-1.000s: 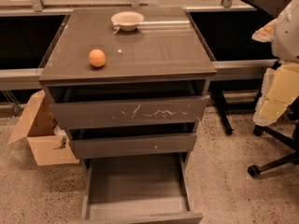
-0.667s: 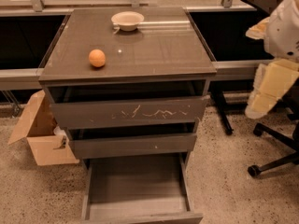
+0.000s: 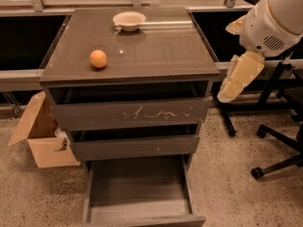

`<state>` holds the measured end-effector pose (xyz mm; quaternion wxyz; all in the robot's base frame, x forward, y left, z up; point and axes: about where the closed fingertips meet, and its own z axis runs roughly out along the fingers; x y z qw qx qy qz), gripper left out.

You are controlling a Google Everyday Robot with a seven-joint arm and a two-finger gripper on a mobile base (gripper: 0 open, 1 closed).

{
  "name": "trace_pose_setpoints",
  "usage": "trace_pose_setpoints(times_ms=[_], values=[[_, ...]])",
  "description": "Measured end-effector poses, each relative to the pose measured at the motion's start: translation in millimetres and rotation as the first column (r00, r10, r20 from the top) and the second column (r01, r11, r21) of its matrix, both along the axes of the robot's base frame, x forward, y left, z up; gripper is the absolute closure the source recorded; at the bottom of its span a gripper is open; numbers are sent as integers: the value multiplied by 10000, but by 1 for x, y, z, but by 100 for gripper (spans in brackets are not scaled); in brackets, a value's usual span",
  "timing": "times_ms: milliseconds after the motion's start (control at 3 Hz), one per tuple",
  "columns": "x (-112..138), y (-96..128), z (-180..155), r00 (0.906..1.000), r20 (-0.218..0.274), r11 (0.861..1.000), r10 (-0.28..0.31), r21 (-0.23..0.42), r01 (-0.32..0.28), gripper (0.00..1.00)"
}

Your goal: Place orange into bottom drawer

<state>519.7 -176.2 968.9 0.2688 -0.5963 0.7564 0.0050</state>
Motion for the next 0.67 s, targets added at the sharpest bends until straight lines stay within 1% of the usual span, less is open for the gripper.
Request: trace_pose_setpoints(times_ms=[333,667], values=[[0,0,0,10000,0,10000,0,0,0,0],[29,20,-1,9985,333,9983,425,383,-437,0]])
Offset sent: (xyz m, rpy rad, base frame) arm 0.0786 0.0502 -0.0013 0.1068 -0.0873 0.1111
